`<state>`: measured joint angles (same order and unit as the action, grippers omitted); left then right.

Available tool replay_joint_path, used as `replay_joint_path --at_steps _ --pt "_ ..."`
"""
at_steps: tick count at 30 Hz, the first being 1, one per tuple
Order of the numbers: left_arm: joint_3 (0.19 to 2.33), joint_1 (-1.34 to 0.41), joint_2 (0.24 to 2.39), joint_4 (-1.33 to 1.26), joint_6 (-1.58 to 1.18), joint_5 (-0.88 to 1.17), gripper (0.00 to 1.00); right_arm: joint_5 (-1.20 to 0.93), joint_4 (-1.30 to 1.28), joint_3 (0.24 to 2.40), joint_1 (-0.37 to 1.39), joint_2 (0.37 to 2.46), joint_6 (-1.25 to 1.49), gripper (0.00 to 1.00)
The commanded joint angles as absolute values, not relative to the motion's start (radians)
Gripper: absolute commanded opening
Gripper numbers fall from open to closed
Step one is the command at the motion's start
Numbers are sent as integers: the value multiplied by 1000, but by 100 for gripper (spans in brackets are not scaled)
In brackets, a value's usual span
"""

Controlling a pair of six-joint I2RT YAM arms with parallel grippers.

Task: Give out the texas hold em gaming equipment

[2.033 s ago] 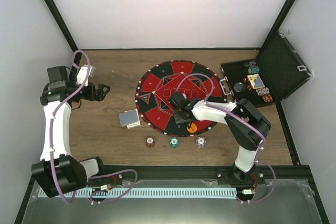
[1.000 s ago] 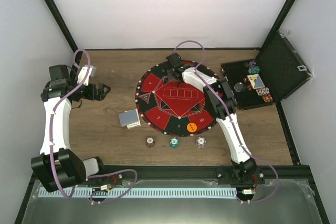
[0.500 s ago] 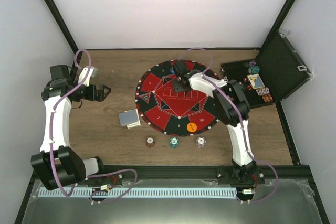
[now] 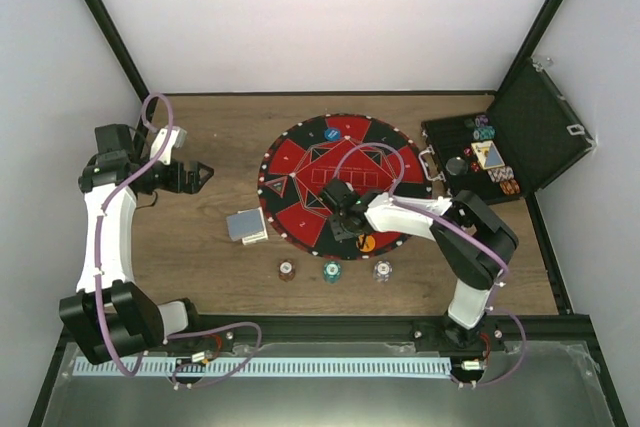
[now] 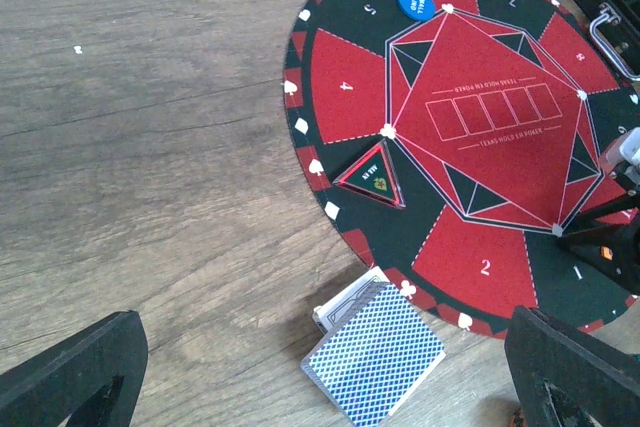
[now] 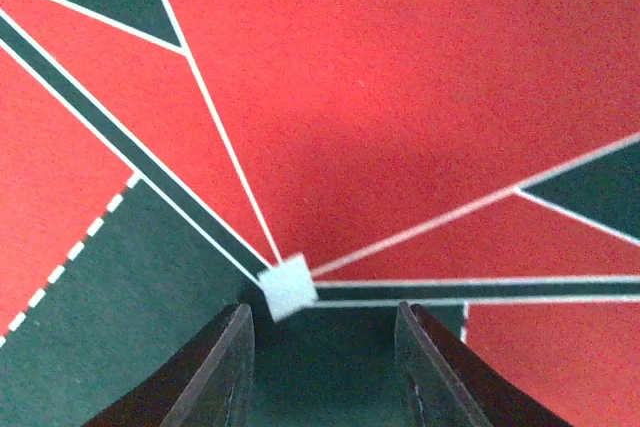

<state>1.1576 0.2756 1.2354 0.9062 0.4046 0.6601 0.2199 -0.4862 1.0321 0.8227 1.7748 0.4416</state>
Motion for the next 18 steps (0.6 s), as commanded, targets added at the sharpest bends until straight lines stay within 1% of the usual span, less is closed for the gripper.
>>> replay_joint_path --at_steps 1,6,11,15,18 --pt "1180 281 1202 922 413 683 100 229 -550 966 831 1726 509 40" --pt "1183 282 1198 927 410 689 100 224 -568 909 833 1671 528 41" --pt "1183 281 1196 927 408 690 100 233 -589 870 833 1648 538 50" --pt "1188 281 1195 928 407 689 100 272 -609 857 833 1634 560 50" --pt "1191 281 1196 930 406 692 100 328 -673 895 832 1649 599 49"
